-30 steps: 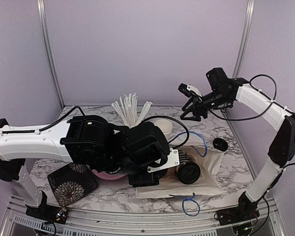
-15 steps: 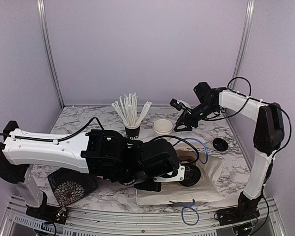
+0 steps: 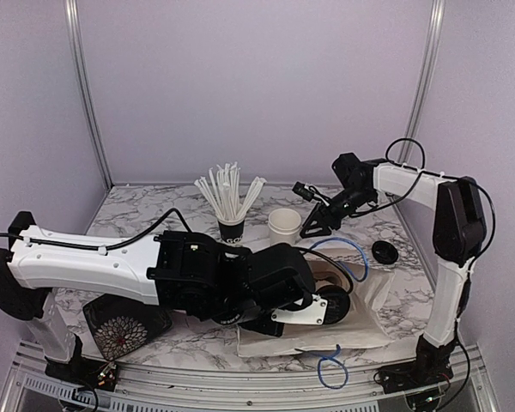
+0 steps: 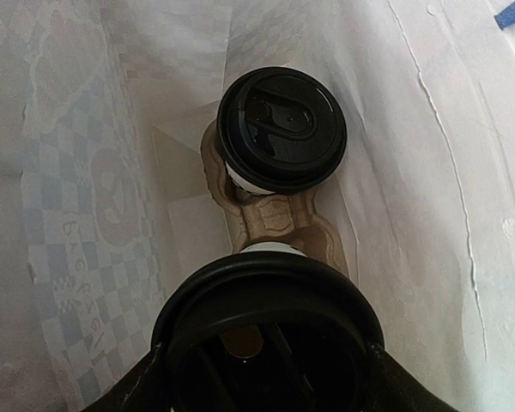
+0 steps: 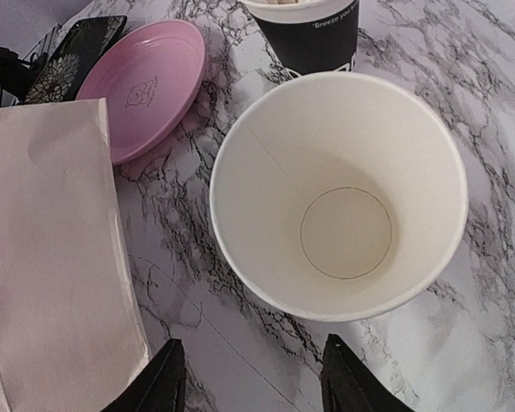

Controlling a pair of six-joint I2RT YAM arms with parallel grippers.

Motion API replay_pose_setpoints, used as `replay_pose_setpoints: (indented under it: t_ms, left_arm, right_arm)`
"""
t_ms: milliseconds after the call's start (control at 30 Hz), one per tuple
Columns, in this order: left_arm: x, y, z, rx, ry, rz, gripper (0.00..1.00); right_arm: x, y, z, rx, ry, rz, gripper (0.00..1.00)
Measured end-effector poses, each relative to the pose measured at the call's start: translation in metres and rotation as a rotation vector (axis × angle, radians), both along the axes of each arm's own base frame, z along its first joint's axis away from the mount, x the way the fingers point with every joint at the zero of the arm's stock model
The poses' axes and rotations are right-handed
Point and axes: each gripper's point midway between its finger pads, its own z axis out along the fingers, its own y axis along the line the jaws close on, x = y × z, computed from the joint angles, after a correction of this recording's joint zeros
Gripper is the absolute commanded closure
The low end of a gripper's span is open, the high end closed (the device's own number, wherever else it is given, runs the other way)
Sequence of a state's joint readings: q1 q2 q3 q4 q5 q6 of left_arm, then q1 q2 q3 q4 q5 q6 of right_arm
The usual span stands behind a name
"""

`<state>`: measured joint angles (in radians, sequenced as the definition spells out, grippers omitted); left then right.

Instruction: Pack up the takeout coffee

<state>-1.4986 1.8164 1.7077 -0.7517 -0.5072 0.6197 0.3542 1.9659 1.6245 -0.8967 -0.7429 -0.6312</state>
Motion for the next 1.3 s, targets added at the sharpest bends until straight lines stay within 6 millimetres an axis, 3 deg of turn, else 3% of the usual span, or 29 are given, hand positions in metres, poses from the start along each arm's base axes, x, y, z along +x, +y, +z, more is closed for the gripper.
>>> replay_pose_setpoints:
  t_ms: [367, 700, 933, 1100, 1300]
  left_arm:
    - [0.005, -0.002, -0.035, 0.093, 0.012, -0.037, 0.42]
    - [0.009, -0.001, -0.038, 0.116, -0.017, -0.040, 0.43]
    - [0.020, -0.002, -0.034, 0.111, -0.077, -0.020, 0.44]
    - [0.025, 0.001, -0.043, 0.134, -0.114, -0.018, 0.45]
    - [0.030, 0.001, -0.050, 0.140, -0.144, -0.026, 0.45]
  right_arm:
    - [-0.003, 0.002, -0.004, 0.014, 0.029, 0.005, 0.49]
    - [-0.006, 0.003, -0.008, 0.017, 0.061, 0.010, 0.50]
    - [-0.013, 0.006, -0.033, -0.005, 0.140, 0.020, 0.52]
    - [-0.022, 0.009, -0.055, -0.019, 0.221, 0.033, 0.55]
    - [-0.035, 0.016, -0.067, -0.019, 0.284, 0.067, 0.57]
